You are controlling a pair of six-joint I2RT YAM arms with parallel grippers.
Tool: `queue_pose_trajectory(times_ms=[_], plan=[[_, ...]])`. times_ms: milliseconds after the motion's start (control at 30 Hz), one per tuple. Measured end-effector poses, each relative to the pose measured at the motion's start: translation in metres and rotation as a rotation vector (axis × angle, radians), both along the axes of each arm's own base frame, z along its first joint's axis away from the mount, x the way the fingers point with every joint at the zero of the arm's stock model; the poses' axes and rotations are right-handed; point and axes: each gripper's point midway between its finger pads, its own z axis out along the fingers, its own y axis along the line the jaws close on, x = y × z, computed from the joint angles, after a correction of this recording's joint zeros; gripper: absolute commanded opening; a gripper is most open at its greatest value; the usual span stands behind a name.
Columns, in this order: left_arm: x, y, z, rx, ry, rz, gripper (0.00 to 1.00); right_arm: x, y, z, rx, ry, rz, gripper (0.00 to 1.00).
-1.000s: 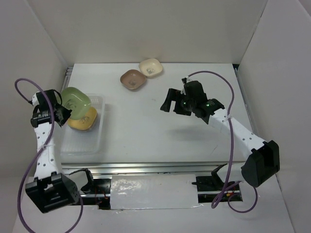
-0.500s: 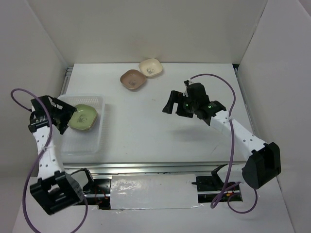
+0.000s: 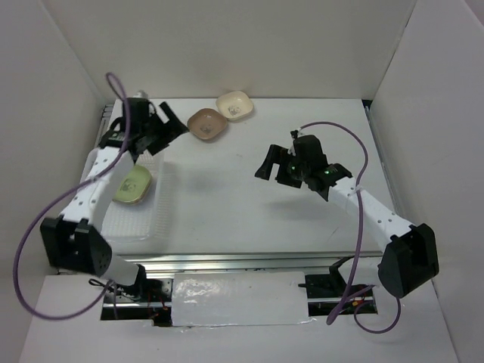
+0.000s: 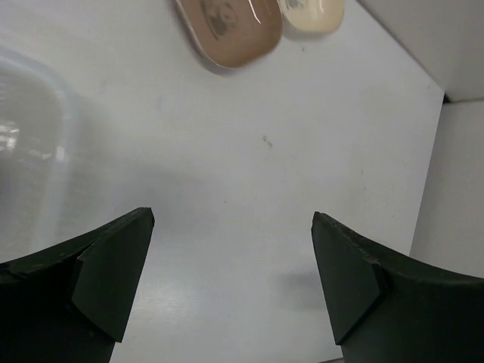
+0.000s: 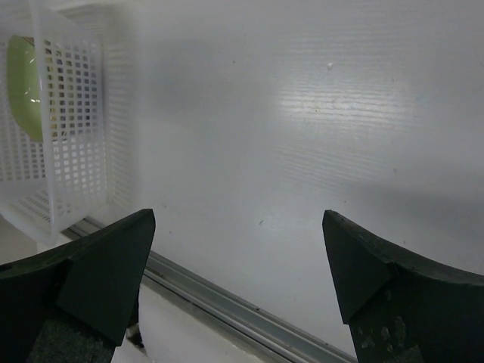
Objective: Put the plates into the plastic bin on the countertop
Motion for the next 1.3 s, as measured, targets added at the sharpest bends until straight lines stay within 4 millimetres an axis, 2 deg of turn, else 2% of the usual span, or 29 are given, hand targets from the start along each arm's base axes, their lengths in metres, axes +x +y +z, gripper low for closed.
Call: queue_pose_trajectory(times_ms=[67, 167, 333, 433, 567, 767, 900, 1067, 1100, 1133, 1300], plan=[[0.024, -0.03, -0.017, 0.017, 0.049, -0.049, 0.99, -0.001, -0.002, 0.002, 0.008, -0.006, -0.008, 1.0], [0.058, -0.052, -0.032, 0.033, 0.072, -0.05, 0.99, -0.002, -0.007, 0.006, 0.022, -0.025, -0.021, 1.0], [0.116, -0.064, -0.04, 0.078, 0.038, 0.021, 0.99, -0.007, -0.012, 0.001, 0.032, -0.022, -0.026, 1.0], [0.144, -0.067, -0.057, 0.132, 0.022, 0.081, 0.99, -0.012, -0.012, -0.01, 0.036, -0.002, -0.019, 1.0], [0.162, -0.069, -0.098, 0.205, 0.062, 0.138, 0.99, -0.021, -0.012, -0.023, 0.039, 0.032, -0.006, 1.0], [0.177, -0.066, -0.152, 0.279, 0.119, 0.212, 0.99, -0.029, -0.01, -0.021, 0.064, 0.017, 0.015, 1.0], [0.194, -0.062, -0.164, 0.287, 0.115, 0.254, 0.99, -0.036, -0.01, -0.019, 0.083, 0.002, 0.031, 1.0], [0.215, -0.062, -0.177, 0.275, 0.102, 0.278, 0.91, -0.045, -0.008, -0.021, 0.105, -0.007, 0.056, 1.0], [0.217, -0.061, -0.183, 0.27, 0.109, 0.286, 0.85, -0.046, -0.008, -0.022, 0.106, -0.005, 0.06, 1.0], [0.217, -0.06, -0.19, 0.267, 0.119, 0.293, 0.84, -0.047, -0.007, -0.024, 0.106, -0.002, 0.064, 1.0], [0.208, -0.055, -0.22, 0.262, 0.182, 0.322, 0.85, -0.049, -0.006, -0.025, 0.11, -0.002, 0.073, 1.0]])
